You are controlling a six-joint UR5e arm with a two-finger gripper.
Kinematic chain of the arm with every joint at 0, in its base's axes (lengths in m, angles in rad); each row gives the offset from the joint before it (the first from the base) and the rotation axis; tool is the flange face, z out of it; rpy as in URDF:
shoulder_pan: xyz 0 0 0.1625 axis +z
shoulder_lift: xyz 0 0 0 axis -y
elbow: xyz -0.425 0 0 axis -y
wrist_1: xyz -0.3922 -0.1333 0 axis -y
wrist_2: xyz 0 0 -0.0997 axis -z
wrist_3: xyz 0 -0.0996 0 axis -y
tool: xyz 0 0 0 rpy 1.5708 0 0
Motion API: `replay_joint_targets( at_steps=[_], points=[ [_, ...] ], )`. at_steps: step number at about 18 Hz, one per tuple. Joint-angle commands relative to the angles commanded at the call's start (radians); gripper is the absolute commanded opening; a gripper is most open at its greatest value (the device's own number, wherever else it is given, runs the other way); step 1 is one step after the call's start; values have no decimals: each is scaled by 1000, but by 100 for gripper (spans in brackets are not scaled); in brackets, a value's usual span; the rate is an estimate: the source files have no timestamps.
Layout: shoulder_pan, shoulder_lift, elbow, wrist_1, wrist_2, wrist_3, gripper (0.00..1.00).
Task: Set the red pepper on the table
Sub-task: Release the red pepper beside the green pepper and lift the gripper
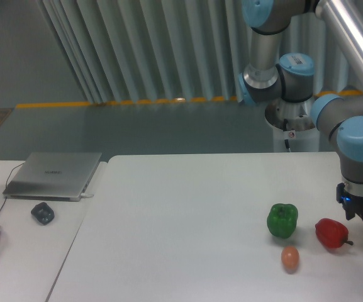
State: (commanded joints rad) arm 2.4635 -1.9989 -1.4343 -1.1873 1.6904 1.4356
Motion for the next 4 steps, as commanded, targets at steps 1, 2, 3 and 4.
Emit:
replay_joint_targets(
  at_steps=[1, 2, 3, 4],
  points=[
    [0, 3, 2, 0, -2, 9, 100],
    [2, 3, 2, 0, -2, 29, 100],
    [5, 5, 0, 0, -2, 38, 100],
    [6, 5, 0, 0, -2, 42, 100]
  ],
)
